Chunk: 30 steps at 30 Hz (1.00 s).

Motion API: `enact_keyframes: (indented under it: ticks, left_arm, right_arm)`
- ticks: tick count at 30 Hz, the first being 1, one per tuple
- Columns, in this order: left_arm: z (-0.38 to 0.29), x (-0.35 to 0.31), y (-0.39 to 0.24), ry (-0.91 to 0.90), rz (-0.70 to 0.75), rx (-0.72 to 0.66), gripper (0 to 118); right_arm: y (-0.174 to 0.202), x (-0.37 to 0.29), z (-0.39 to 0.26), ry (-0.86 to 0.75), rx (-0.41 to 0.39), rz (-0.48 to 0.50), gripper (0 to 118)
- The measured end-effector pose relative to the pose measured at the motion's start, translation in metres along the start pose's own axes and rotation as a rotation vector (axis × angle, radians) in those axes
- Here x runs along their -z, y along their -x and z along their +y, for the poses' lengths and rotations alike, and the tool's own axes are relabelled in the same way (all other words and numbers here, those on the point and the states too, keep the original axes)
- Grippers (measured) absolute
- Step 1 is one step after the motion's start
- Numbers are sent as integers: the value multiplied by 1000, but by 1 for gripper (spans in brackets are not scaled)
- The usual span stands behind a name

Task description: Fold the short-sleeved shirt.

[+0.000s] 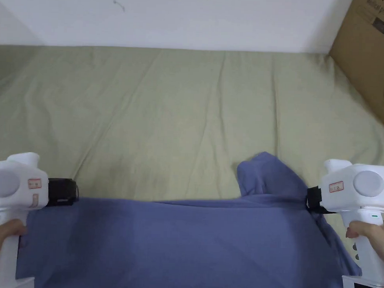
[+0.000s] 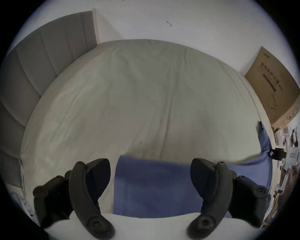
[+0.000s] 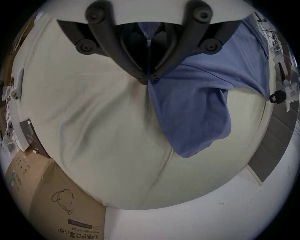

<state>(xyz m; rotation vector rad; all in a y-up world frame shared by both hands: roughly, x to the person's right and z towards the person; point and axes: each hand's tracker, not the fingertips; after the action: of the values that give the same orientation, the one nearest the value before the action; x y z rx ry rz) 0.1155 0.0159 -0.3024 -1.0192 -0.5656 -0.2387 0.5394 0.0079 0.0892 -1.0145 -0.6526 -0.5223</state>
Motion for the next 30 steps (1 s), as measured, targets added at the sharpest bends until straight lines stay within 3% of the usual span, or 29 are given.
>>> enact_keyframes:
  ticks: [1,3,5,6,8,9,11,18,25,30]
  left_arm:
    - [3,13,1,57,8,2,84]
    - [-5,34,1,173,33,-3,79]
    - [-6,19,-5,85,34,28,75]
    - [-5,11,-8,73,33,52,61]
    - [-5,3,-8,71,10,74,0]
    - [-1,-7,-6,88,-48,32,1]
    - [-4,-21,-7,75,-28,53,1]
    - [-26,-121,2,-66,-66,132,1]
    - [-102,-218,31,-127,-128,148,1]
    - [-174,-231,48,-63,-114,170,1]
  right_arm:
    - [-2,0,-1,-1,12,6,0]
    - [0,-2,-2,-4,32,15,0]
    - [0,-8,-3,-7,48,25,0]
    - [0,-13,-3,-12,45,29,0]
    - [2,-25,-2,-25,42,43,0]
    - [2,-33,-2,-40,56,60,0]
    - [1,-51,-3,-65,83,88,0]
    - [-1,-139,-35,-172,40,98,0]
    - [-15,-216,-130,-205,29,107,0]
    - [-21,-222,-218,-129,46,98,0]
